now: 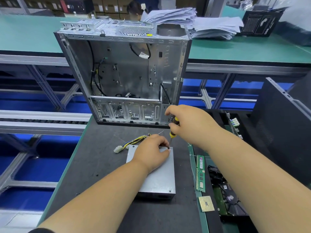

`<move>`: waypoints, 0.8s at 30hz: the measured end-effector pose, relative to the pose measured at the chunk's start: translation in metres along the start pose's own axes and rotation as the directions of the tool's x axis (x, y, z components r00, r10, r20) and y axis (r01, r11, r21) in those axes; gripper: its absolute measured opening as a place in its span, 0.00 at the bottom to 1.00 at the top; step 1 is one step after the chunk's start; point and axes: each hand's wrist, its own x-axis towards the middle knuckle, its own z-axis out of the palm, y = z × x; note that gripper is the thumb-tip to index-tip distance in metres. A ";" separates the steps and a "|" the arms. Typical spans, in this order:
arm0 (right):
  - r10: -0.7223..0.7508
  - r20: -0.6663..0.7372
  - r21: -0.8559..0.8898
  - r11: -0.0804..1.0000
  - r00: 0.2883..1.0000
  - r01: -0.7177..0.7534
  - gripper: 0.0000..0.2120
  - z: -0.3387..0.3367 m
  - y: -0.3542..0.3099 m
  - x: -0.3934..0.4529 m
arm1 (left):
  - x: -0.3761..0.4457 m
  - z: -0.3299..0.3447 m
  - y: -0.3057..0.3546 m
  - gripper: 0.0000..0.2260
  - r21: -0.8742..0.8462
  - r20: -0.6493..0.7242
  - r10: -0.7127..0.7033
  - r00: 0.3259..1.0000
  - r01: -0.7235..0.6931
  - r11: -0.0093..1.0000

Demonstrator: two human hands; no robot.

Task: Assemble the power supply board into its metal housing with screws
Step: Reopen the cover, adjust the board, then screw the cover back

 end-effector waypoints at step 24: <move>0.057 -0.044 0.026 0.998 0.997 -0.056 0.12 0.006 -0.001 -0.004 | 0.000 0.001 -0.003 0.07 -0.001 0.000 0.012 1.000 -0.012 1.000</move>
